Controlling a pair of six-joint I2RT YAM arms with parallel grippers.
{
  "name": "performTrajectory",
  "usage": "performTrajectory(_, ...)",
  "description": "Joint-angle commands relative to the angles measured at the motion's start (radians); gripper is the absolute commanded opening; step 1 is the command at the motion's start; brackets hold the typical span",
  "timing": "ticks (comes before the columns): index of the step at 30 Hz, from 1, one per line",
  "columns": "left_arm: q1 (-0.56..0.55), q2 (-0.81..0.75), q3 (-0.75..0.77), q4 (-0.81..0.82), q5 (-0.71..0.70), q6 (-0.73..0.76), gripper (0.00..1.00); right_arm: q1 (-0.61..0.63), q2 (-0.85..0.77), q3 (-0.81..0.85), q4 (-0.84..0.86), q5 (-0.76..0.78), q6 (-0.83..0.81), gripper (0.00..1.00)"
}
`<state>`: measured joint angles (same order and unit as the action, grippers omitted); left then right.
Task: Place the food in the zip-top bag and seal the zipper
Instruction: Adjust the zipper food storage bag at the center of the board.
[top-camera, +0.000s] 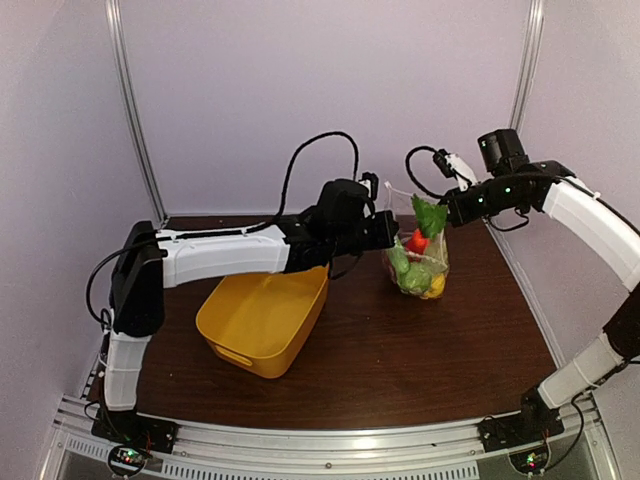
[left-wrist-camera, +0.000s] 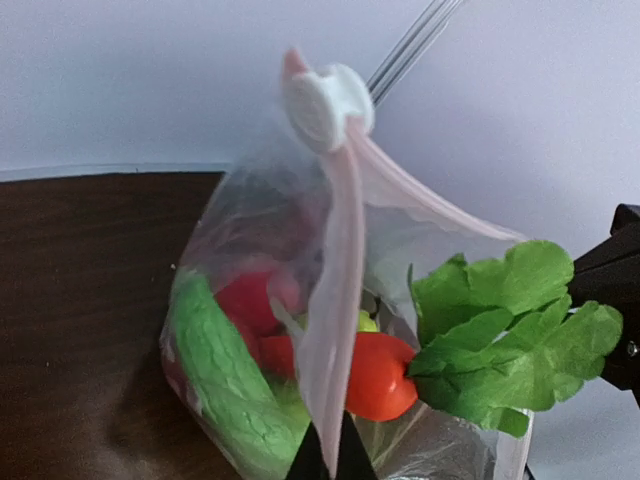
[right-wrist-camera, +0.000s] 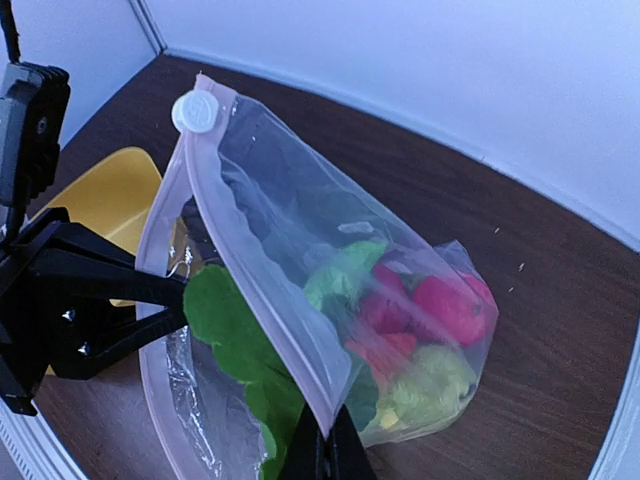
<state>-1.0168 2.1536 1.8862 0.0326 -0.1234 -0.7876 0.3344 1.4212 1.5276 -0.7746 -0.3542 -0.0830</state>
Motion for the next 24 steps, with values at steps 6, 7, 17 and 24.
performTrajectory(6,-0.055,-0.062,-0.104,-0.022,0.028,-0.029,0.0,0.05,-0.049,-0.083,0.037,-0.086,-0.031,0.0)
performTrajectory(7,-0.058,-0.074,-0.099,-0.008,0.058,-0.033,0.0,0.059,-0.04,-0.084,0.035,-0.085,-0.045,0.0)
performTrajectory(17,-0.091,-0.203,-0.189,0.018,-0.01,-0.011,0.0,0.043,-0.072,0.005,0.013,0.079,-0.029,0.0)
performTrajectory(24,-0.119,-0.249,-0.218,0.005,-0.076,0.09,0.0,0.035,-0.104,0.026,-0.009,0.043,-0.015,0.0)
